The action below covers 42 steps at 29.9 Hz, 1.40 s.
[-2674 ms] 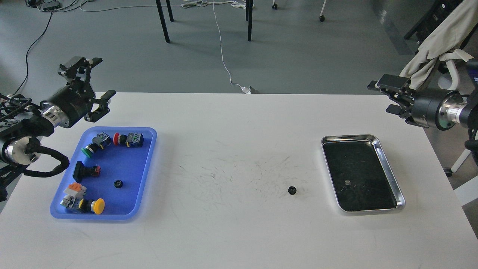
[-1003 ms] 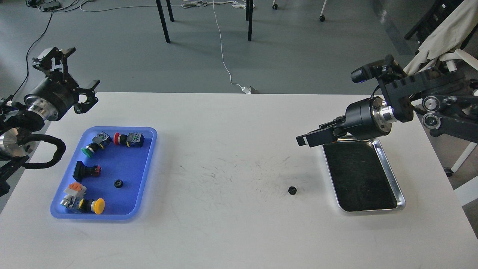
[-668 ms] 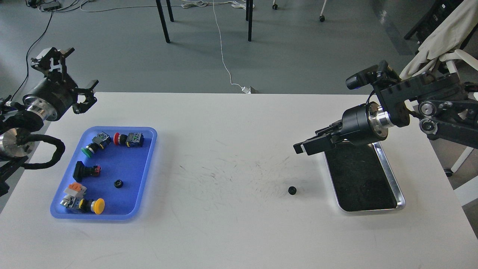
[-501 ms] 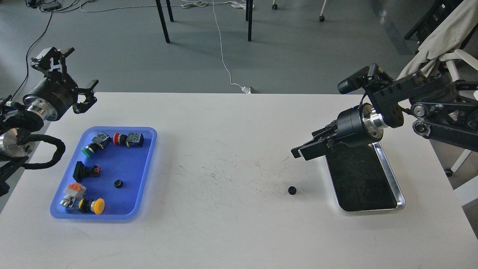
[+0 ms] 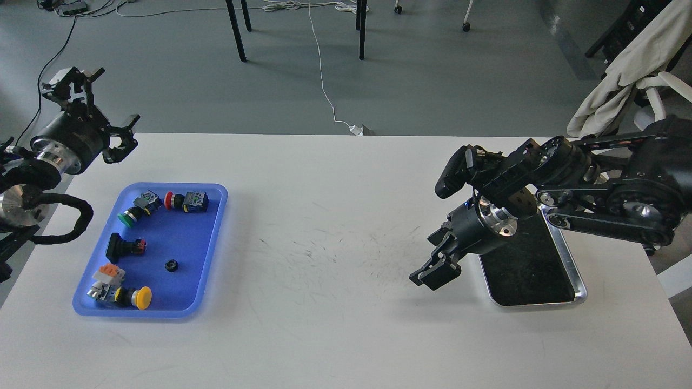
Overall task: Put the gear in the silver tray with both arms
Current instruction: 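Lower the right gripper down over the black gear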
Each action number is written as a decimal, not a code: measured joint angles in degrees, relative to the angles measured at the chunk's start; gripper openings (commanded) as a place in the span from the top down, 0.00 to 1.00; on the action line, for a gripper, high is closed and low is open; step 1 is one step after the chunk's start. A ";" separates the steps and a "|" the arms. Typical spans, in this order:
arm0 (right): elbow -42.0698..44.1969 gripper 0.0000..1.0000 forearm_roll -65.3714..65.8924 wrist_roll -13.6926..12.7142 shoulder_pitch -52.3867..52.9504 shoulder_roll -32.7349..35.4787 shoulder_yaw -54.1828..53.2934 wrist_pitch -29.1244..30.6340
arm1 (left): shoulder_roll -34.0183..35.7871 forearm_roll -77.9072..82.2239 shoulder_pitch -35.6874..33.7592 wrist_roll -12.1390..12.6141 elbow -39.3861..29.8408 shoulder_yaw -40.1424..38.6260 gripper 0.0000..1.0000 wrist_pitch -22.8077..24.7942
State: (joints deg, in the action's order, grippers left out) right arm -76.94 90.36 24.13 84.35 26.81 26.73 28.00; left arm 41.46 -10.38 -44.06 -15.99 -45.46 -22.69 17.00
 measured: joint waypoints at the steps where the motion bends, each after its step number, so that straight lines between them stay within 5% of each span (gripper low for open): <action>1: 0.48 0.05 0.54 0.20 -0.05 -0.40 0.71 0.01 | 0.00 0.00 0.02 -0.03 0.00 -0.03 0.02 0.00; 42: 14.58 0.31 7.36 2.33 -2.91 -13.37 5.98 0.00 | 0.52 -0.26 0.05 -1.06 0.11 -0.63 0.01 0.90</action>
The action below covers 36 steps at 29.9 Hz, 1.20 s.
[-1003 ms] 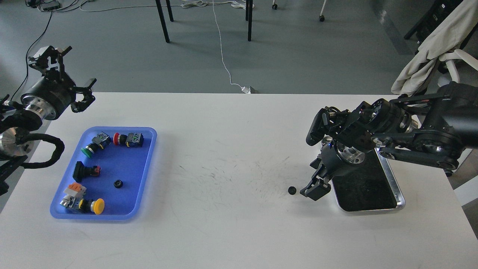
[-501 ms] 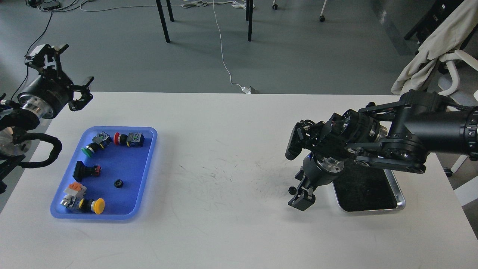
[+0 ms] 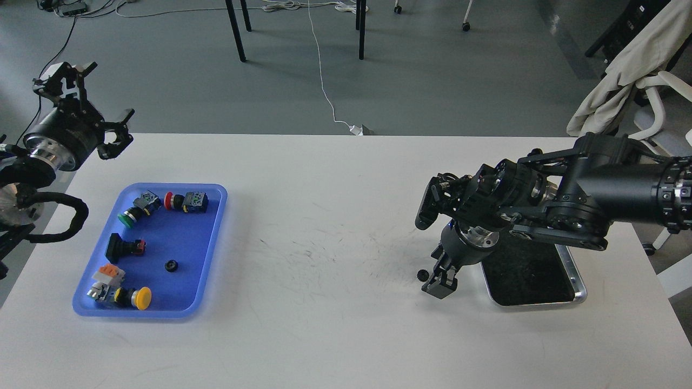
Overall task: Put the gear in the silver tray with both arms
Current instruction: 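Lower the right gripper down over the black gear, then close the right gripper on the black gear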
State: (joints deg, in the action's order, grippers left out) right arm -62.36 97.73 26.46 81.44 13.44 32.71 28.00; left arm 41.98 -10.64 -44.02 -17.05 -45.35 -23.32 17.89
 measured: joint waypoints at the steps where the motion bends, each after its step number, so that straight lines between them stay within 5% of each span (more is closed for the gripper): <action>1: 0.31 0.31 0.00 0.00 -0.04 -0.26 0.00 0.00 | 0.00 0.00 0.00 0.00 0.00 0.00 0.01 0.02; 11: 1.04 0.42 -0.08 0.70 0.13 -1.91 -0.09 0.00 | 0.03 0.00 0.02 -0.43 0.14 0.00 0.01 0.04; 36: 0.93 0.46 0.01 1.55 0.54 -2.01 0.43 0.00 | -0.67 0.05 0.08 -0.44 0.93 0.03 0.01 0.04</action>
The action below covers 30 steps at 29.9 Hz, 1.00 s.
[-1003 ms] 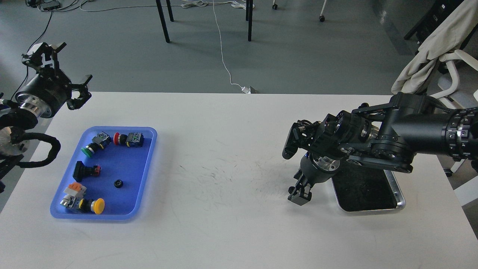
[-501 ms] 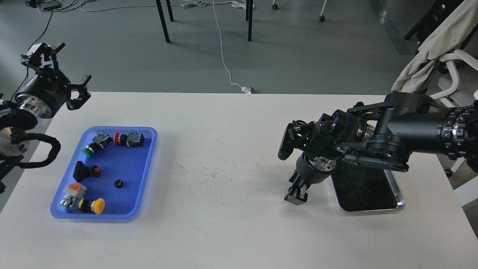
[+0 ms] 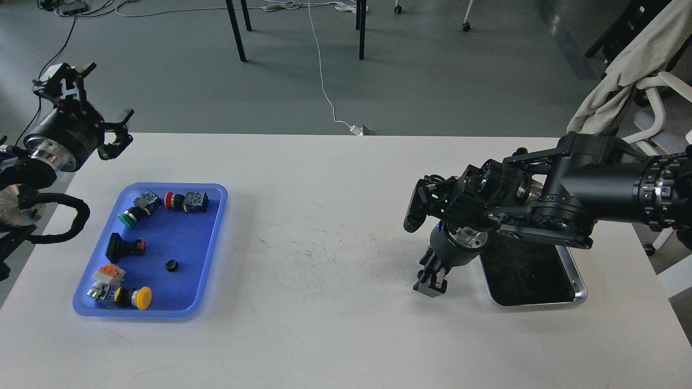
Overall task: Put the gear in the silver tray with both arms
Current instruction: 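Close the right gripper on the black gear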
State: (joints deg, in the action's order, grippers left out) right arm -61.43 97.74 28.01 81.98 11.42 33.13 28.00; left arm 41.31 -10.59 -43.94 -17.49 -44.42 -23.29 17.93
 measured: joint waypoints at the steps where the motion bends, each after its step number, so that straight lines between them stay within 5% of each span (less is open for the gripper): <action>1: 0.00 0.47 0.00 0.00 0.00 0.00 0.00 0.00 | 0.00 -0.02 0.04 0.00 0.02 0.00 0.02 0.00; 20: -0.41 0.52 -0.03 -0.02 1.99 0.24 2.54 0.00 | 0.12 -0.05 0.69 0.00 0.03 0.00 0.02 0.06; 30: -0.22 0.62 0.09 -0.02 1.44 0.01 2.73 0.00 | -0.08 -0.05 0.78 -0.04 0.44 -0.03 0.02 0.05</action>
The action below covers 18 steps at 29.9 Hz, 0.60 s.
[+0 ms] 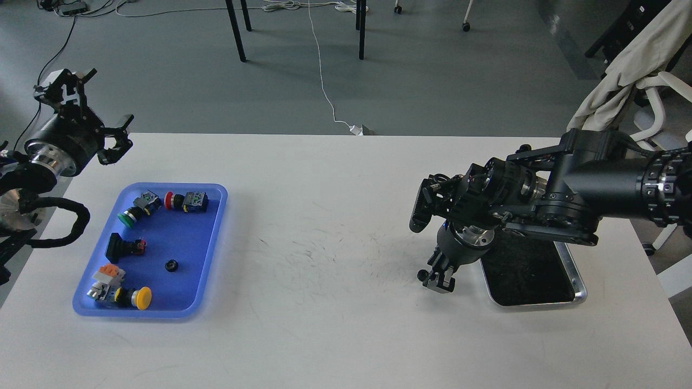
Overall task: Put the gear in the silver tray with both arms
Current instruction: 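Close the right gripper on the black gear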
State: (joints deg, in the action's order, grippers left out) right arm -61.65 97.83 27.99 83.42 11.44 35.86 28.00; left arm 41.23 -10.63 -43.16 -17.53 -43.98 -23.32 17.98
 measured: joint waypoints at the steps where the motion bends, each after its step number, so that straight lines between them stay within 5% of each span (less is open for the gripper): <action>1: 0.08 0.62 0.01 0.00 -0.01 -0.01 0.00 0.00 | 0.00 0.00 0.00 -0.05 0.01 -0.02 0.02 0.01; 18: 0.37 0.69 0.08 0.00 -0.37 -1.72 0.00 0.00 | 0.08 0.02 0.40 -1.36 0.30 0.03 0.02 0.44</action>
State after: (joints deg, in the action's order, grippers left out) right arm -61.28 97.91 28.00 83.06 9.71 35.86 28.00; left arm 41.30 -10.61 -42.76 -18.89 -43.68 -23.29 18.42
